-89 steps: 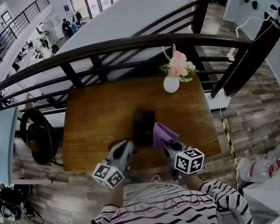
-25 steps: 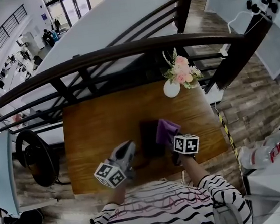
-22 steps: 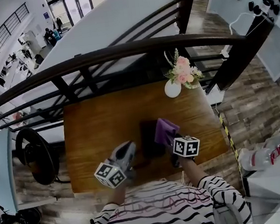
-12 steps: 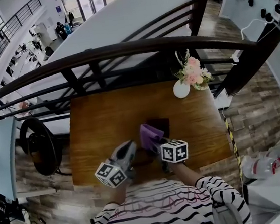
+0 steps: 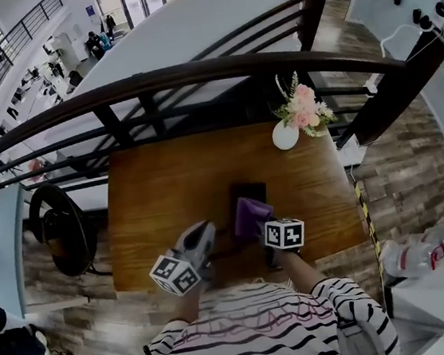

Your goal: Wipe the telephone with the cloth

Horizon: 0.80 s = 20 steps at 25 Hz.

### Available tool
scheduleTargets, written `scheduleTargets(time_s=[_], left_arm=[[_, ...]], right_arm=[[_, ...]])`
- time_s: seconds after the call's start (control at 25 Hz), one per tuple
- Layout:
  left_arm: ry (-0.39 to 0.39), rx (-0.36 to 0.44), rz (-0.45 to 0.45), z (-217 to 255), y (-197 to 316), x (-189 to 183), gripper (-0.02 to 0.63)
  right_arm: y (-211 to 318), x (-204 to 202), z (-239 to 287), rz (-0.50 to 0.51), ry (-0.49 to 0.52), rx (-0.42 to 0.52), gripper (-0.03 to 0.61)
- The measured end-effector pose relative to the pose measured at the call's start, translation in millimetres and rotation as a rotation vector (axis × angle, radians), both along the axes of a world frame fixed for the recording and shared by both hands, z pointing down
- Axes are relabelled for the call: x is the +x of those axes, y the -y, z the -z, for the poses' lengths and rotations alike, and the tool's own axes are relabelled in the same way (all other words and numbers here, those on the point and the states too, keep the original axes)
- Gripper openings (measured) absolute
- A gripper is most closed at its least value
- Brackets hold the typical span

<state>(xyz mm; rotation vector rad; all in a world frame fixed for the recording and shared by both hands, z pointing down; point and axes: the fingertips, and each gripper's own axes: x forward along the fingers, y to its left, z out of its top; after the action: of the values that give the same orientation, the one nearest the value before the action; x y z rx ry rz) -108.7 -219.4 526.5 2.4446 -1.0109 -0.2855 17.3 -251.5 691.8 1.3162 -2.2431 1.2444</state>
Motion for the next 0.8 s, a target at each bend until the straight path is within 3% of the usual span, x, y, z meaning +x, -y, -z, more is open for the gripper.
scheduleTargets(time_s=[0.24,0.4,0.68,0.8], left_arm=[[-0.014,-0.006,-0.063,-1,-1,25,0.000],[-0.018,-0.002,-0.095,0,-3,39,0.000],[-0.011,0.010,-0.086,2,-9,33,0.000],[-0.007,0.010,-0.056,1,-11,21,0.000]], right_arm=[[-6,65,0,-0.144,-0.055,-0.004,0.037],[-13,85,5,-0.188,-0.063,-0.002,0.037],[-20,52,40,-0.149,0.053,0.079,0.037],[-21,13,63,-0.063,0.115,0.132,0.037]])
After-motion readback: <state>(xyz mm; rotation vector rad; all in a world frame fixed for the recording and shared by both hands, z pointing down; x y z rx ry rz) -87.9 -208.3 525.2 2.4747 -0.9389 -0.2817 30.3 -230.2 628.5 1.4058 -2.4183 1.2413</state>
